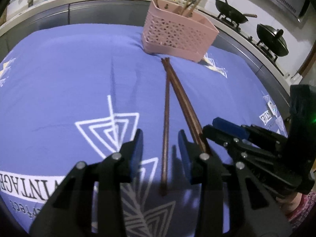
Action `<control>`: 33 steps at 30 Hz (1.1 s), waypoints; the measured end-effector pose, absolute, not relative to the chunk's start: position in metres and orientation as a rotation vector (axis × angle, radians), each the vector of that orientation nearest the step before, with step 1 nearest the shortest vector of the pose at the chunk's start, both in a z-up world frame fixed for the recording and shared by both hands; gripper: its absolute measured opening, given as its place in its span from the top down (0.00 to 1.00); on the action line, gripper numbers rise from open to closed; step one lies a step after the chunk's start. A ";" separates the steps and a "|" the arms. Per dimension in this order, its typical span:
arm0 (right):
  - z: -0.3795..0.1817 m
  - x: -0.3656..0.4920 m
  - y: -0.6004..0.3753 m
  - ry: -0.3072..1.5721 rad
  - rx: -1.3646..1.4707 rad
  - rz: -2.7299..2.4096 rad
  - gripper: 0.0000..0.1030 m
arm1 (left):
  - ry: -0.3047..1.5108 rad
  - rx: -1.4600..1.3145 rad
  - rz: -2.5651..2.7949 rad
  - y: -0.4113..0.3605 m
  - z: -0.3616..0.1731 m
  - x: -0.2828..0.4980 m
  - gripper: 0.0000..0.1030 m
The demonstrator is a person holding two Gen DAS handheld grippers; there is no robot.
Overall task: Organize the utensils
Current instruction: 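Move both open grippers back down to the remaining chopsticks, then close the left gripper on a chopstick while the right gripper closes on another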
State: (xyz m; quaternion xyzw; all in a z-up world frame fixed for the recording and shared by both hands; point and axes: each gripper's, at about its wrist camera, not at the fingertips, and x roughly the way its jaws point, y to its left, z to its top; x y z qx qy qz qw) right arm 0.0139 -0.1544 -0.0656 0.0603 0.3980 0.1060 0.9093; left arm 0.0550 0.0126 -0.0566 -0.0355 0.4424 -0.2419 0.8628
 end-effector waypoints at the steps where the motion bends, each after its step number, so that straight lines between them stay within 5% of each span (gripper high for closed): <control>1: -0.066 0.013 -0.155 0.821 0.120 0.215 0.73 | 0.929 -0.065 -0.505 0.009 -0.058 0.055 0.66; 24: -0.077 0.007 -0.164 0.829 0.108 0.150 0.77 | 0.909 0.070 -0.400 -0.010 -0.071 0.054 0.66; 26: -0.074 0.004 -0.161 0.810 0.097 0.151 0.77 | 0.899 0.087 -0.393 -0.012 -0.071 0.055 0.78; 27: -0.071 0.002 -0.160 0.794 0.096 0.152 0.77 | 0.902 0.085 -0.395 -0.011 -0.072 0.055 0.92; 33: -0.069 0.003 -0.153 0.804 0.074 0.189 0.78 | 0.913 0.045 -0.393 0.004 -0.072 0.060 0.94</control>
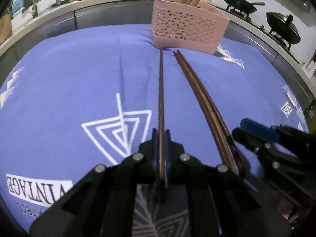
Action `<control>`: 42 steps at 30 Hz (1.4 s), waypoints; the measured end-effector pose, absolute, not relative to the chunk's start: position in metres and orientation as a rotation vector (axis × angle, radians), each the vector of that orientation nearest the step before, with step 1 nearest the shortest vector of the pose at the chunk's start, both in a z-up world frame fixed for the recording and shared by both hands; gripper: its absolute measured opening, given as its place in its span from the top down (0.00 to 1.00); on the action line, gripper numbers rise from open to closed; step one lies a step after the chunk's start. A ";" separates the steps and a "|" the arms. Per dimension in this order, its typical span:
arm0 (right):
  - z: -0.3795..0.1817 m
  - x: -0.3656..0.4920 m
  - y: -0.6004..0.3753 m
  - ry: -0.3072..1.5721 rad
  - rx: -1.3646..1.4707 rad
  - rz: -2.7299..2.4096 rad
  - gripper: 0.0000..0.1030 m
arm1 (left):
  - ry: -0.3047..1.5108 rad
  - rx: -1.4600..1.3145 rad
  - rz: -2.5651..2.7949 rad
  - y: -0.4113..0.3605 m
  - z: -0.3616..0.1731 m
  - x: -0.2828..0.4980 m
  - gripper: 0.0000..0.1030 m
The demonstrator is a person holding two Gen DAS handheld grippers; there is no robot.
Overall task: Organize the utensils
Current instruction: 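Close the left gripper on a chopstick while the right gripper closes on another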
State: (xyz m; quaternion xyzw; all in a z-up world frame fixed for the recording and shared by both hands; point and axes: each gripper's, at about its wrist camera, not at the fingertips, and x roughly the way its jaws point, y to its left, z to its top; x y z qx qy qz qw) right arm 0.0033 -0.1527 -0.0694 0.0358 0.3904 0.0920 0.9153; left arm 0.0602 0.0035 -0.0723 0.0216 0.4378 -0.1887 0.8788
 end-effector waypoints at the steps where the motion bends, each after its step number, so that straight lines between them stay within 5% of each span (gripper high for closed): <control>1: -0.075 0.006 -0.152 0.828 0.071 0.189 0.78 | 0.916 0.043 -0.393 0.005 -0.072 0.060 0.94; 6: -0.077 0.004 -0.142 0.826 -0.018 0.164 0.79 | 0.927 0.047 -0.413 0.007 -0.073 0.055 0.94; 11: -0.077 0.004 -0.160 0.815 -0.029 0.091 0.93 | 0.928 0.054 -0.438 0.011 -0.074 0.046 0.94; 24: -0.082 -0.052 -0.214 0.904 0.104 0.087 0.93 | 0.951 0.091 -0.467 0.019 -0.075 0.022 0.93; 42: -0.077 -0.004 -0.225 0.892 0.231 0.133 0.92 | 0.969 0.105 -0.458 -0.010 -0.070 0.072 0.93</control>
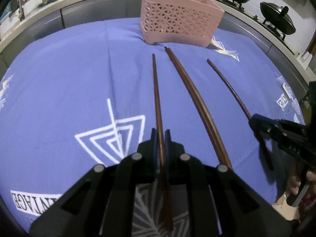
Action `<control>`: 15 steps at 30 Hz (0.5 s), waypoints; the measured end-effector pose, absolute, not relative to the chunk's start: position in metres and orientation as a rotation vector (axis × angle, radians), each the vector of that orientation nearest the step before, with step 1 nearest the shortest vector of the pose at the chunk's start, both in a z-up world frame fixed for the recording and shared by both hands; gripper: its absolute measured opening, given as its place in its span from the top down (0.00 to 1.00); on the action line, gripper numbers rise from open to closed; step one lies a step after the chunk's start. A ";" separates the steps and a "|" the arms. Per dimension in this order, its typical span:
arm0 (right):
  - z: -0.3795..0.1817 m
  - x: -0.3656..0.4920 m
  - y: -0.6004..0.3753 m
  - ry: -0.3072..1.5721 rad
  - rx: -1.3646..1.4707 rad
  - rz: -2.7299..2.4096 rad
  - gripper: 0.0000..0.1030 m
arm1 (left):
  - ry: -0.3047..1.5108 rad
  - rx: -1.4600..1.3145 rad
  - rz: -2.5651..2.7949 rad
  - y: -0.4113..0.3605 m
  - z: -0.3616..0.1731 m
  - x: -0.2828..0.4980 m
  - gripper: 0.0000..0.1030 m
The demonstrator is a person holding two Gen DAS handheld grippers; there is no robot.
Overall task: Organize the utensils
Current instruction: 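Close the left gripper on a chopstick while the right gripper closes on another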
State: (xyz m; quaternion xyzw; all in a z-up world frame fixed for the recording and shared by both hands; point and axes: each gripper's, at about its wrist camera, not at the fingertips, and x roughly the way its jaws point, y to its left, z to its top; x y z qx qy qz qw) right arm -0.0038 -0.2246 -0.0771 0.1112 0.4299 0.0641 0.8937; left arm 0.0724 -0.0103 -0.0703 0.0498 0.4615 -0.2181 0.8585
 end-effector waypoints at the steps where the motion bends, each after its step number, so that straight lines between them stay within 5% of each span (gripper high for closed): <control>1: -0.078 -0.007 -0.224 0.881 0.224 0.130 0.92 | 0.960 0.110 -0.454 -0.011 -0.071 0.071 0.93; 15: -0.077 -0.014 -0.221 0.865 0.220 0.097 0.92 | 0.924 0.128 -0.428 -0.008 -0.072 0.059 0.93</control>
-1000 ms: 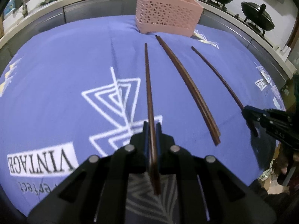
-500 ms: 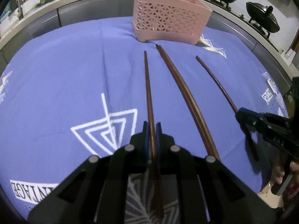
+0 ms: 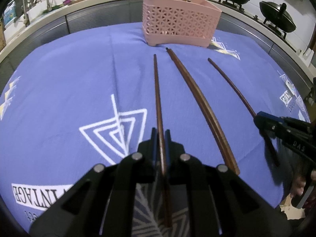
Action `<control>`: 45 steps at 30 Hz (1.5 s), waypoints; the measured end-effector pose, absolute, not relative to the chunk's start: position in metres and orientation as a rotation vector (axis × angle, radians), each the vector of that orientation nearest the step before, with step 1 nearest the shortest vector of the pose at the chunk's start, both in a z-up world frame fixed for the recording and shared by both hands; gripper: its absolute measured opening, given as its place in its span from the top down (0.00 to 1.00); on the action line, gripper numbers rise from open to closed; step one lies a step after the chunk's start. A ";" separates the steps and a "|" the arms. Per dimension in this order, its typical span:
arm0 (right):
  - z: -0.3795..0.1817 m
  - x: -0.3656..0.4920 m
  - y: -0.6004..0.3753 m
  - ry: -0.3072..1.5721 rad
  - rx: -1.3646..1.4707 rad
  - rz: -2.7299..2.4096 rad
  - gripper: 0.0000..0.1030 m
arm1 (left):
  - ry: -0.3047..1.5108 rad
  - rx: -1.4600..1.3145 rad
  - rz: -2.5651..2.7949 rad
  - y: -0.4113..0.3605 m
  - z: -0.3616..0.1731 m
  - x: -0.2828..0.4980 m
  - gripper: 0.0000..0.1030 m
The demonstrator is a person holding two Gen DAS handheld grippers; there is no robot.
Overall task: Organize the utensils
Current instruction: 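Close the left gripper on a chopstick while the right gripper closes on another, then lift both held chopsticks up over the pink basket and lower them in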
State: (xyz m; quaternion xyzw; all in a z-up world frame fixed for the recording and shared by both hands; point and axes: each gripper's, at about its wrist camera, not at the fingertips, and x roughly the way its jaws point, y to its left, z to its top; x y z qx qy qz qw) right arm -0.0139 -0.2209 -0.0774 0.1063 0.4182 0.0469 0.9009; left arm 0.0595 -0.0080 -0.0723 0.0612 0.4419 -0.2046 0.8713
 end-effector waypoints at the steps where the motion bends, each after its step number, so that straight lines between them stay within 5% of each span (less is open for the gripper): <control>1: -0.077 -0.015 -0.220 0.866 0.209 0.095 0.92 | 0.923 0.129 -0.427 -0.008 -0.072 0.058 0.93; 22: -0.076 -0.023 -0.213 0.913 0.225 0.114 0.92 | 0.942 0.090 -0.444 0.000 -0.072 0.054 0.93; 45: -0.065 0.117 -0.224 0.982 0.276 0.237 0.94 | 1.007 0.143 -0.513 -0.052 -0.061 0.164 0.95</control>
